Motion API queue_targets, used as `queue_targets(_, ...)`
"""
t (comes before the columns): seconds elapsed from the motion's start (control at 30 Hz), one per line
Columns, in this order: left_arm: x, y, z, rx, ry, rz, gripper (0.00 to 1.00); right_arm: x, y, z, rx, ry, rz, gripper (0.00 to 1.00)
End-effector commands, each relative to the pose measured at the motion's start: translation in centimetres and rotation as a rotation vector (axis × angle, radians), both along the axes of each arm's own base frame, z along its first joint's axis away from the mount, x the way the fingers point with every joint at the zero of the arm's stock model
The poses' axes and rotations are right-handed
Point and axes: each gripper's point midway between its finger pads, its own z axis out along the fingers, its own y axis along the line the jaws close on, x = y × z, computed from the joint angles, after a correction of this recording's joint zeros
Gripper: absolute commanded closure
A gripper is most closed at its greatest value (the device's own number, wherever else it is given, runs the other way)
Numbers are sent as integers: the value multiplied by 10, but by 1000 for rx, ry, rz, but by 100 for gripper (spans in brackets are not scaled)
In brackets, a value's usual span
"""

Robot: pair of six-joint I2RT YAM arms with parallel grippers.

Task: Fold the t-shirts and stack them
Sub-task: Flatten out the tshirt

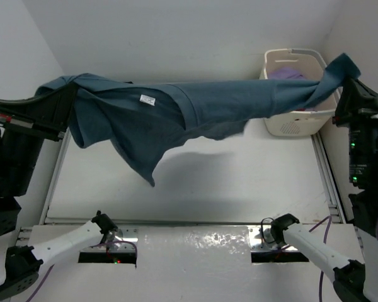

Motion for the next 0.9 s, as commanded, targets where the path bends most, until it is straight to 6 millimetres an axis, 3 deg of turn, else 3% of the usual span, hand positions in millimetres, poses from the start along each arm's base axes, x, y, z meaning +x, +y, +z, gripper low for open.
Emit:
queue_targets(0.0, -14, -12, 36, 17, -111, -81, 100, -1, 6, 2, -33, 6, 34, 100)
queue_targets(0.13, 4, -3, 51, 21, -101, 27, 100, 10, -1, 8, -29, 43, -34, 100)
queue_targets(0.2, 44, -4, 43, 21, -22, 174, 100, 29, -8, 4, -31, 97, -119, 100)
queue_targets(0.27, 68, -8, 36, 34, 26, 251, 100, 47, -9, -6, -39, 148, -168, 100)
queue_targets(0.37, 130, -33, -4, 127, 157, 395, 100, 91, 0, -42, -62, 274, -231, 100)
queue_targets(0.43, 189, -61, -52, 193, 270, 412, 100, 120, 10, -78, -97, 375, -246, 100)
queue_targets(0.47, 225, -35, -72, 208, 326, 440, 100, 146, 19, -109, -106, 451, -246, 100)
queue_targets(0.5, 266, -45, -120, 221, 436, 394, 100, 164, 18, -144, -110, 532, -251, 100)
queue_targets(0.53, 292, -41, -151, 249, 488, 354, 100, 192, 24, -186, -118, 638, -237, 100)
queue_targets(0.57, 312, -43, -190, 285, 554, 360, 100, 207, 36, -223, -82, 728, -151, 100)
queue_targets(0.6, 342, -50, -248, 330, 665, 364, 100, 220, 37, -248, -61, 789, -127, 100)
queue_targets(0.63, 358, -60, -262, 355, 683, 318, 85, 238, 33, -286, -53, 870, -135, 100)
queue_targets(0.67, 369, -67, -279, 377, 716, 291, 65, 247, 35, -302, -57, 901, -131, 100)
queue_targets(0.7, 391, -79, -330, 445, 794, 251, 43, 253, 35, -315, -60, 938, -130, 98)
queue_targets(0.73, 405, -94, -310, 438, 746, 193, 1, 258, 34, -327, -63, 977, -129, 86)
queue_targets(0.77, 406, -95, -326, 467, 815, 177, 0, 269, 39, -338, -66, 1015, -117, 66)
queue_targets(0.8, 416, -103, -358, 509, 872, 144, 0, 266, 43, -351, -74, 1076, -90, 28)
queue_targets(0.83, 421, -103, -339, 498, 846, 158, 0, 266, 49, -357, -72, 1099, -61, 9)
queue_targets(0.87, 418, -100, -349, 511, 881, 164, 0, 265, 54, -365, -69, 1112, -30, 1)
